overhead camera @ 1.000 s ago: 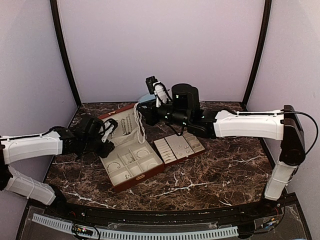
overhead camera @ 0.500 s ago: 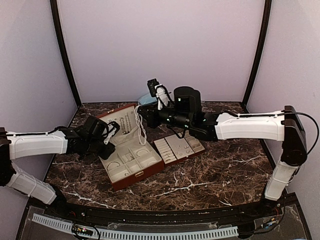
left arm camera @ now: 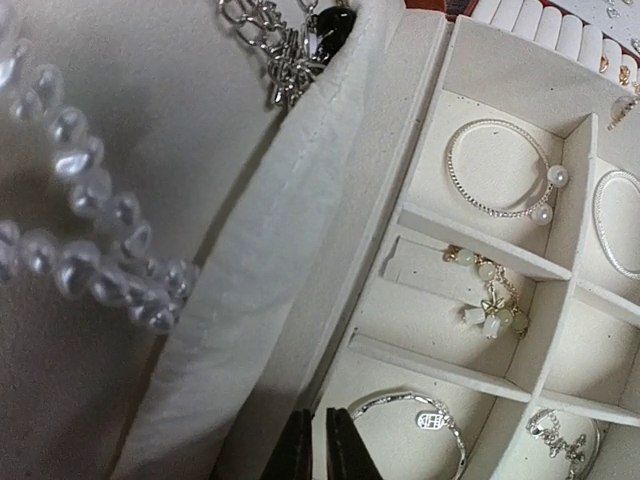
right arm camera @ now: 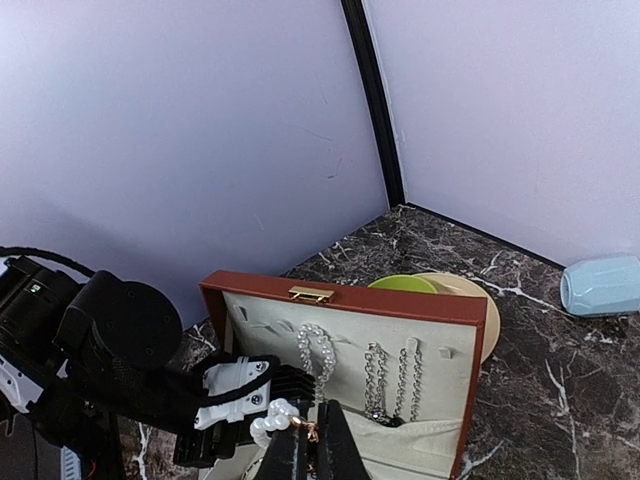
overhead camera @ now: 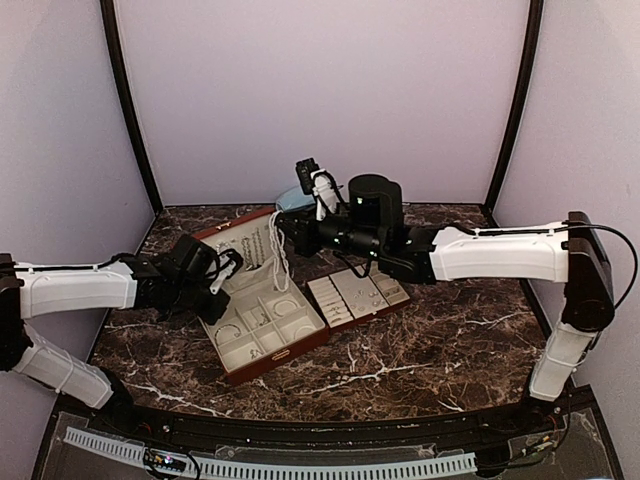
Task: Organize the mixed jewelry
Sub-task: Pick up the compartment pouch from the jewelry box.
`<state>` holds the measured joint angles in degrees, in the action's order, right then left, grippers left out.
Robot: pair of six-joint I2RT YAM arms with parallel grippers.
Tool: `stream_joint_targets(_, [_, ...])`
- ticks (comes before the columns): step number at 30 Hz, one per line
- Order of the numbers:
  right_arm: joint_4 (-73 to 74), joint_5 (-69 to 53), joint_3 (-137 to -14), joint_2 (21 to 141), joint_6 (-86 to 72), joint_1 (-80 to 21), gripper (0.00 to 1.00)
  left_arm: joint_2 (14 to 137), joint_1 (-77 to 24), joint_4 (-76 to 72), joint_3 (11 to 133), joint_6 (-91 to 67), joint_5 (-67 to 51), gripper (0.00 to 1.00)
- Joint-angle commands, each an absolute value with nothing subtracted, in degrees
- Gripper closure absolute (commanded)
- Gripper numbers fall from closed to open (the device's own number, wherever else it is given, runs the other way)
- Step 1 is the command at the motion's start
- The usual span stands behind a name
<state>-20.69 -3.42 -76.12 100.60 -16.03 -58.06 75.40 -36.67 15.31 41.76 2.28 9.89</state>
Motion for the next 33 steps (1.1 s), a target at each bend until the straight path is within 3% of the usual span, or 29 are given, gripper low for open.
stream_joint_targets(1, [-24.02,-3.43,-75.09,98.06,-17.17,-58.00,1.00,74.81,-37.53,17.39,41.58,1.69,10.18,0.90])
stream_joint_targets(6, [-24.16,-3.63,-75.31,98.51,-17.57,-58.01,1.00,65.80,-37.54,14.22,40.71,0.31,11.64,0.66])
stream_joint_targets(12, [-24.20,-4.55,-75.42,99.05,-17.77,-57.98,1.00,57.39,-37.53,12.82,39.65,2.46,15.91,0.45])
stream_joint_targets(20, [-26.35,-4.18,-71.80,96.64,-18.03,-57.91,1.00,63.22,-37.86,15.16,41.49,2.97,15.22,0.35])
stream_joint_targets(25, [-27.63,-4.63,-69.66,94.77,-18.03,-57.74,1.00,66.99,-40.10,14.51,42.29,3.09,23.37,0.34])
stream_joint_targets(33, [-29.90,-6.13,-66.88,92.66,-18.47,-57.48,1.00,71.85,-41.30,14.46,42.97,1.85,25.82,0.35])
